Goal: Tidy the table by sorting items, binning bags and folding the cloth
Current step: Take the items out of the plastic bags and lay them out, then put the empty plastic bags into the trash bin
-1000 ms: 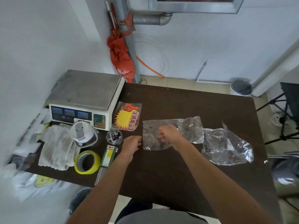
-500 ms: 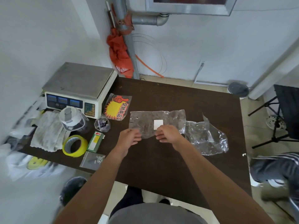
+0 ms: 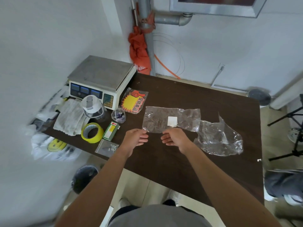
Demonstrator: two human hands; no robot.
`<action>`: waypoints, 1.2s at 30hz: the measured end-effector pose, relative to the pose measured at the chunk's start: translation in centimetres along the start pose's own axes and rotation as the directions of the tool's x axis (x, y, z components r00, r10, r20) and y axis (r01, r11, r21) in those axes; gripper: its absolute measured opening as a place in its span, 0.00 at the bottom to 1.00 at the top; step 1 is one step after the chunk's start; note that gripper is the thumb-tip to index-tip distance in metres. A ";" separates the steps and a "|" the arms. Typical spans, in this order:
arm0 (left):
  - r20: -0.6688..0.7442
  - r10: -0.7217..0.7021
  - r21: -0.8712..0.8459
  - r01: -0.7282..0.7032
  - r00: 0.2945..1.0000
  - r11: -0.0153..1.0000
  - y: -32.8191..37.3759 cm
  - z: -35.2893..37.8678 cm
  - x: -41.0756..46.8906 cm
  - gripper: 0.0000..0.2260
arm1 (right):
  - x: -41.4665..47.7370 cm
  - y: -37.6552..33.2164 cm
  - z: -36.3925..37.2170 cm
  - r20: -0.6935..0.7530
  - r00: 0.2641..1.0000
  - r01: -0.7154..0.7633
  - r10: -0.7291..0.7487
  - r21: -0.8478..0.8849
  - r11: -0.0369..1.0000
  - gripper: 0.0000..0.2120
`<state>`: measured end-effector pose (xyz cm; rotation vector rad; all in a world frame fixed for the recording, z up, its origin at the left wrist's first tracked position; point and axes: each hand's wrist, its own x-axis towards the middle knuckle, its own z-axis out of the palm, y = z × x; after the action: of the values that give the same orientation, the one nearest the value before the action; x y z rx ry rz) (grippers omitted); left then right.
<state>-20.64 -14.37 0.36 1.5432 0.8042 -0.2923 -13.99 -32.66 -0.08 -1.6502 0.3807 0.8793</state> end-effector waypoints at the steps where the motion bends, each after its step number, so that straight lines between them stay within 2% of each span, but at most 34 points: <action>1: -0.006 0.006 -0.006 -0.006 1.000 1.000 0.1 -0.6 -0.2 0.10 | -0.1 -0.2 0.7 0.002 1.000 0.002 -0.002 -0.007 1.000 0.10; 7: -0.006 -0.022 -0.100 0.022 1.000 0.995 -0.4 -6.4 -1.7 0.11 | -0.8 -1.2 6.9 0.038 0.999 0.033 -0.030 -0.062 0.998 0.07; 12: -0.076 -0.083 -0.189 0.067 0.994 0.980 -1.7 -13.7 -3.5 0.05 | -2.0 -1.3 14.8 0.115 0.993 0.031 -0.017 -0.116 0.993 0.05; 17: -0.052 -0.116 -0.270 0.097 0.992 0.958 -4.3 -21.1 -5.3 0.13 | -3.1 -0.2 21.8 0.184 0.982 0.064 -0.028 -0.192 0.979 0.07; 20: -0.190 -0.109 -0.325 0.042 0.976 0.945 -6.3 -24.7 -6.3 0.05 | -3.7 0.4 25.4 0.211 0.977 0.062 -0.012 -0.232 0.971 0.07; 28: -0.274 -0.218 -0.477 0.064 0.937 0.876 -12.3 -33.1 -9.0 0.06 | -5.0 1.8 35.1 0.288 0.957 0.063 0.039 -0.335 0.940 0.07; 36: -0.338 -0.309 -0.546 0.082 0.889 0.834 -19.4 -39.2 -10.2 0.08 | -4.4 5.3 42.5 0.314 0.944 0.070 0.097 -0.482 0.874 0.10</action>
<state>-51.11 18.57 -2.02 1.0079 1.2710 0.1146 -34.91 4.83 -2.63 -1.9094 -0.0773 1.3189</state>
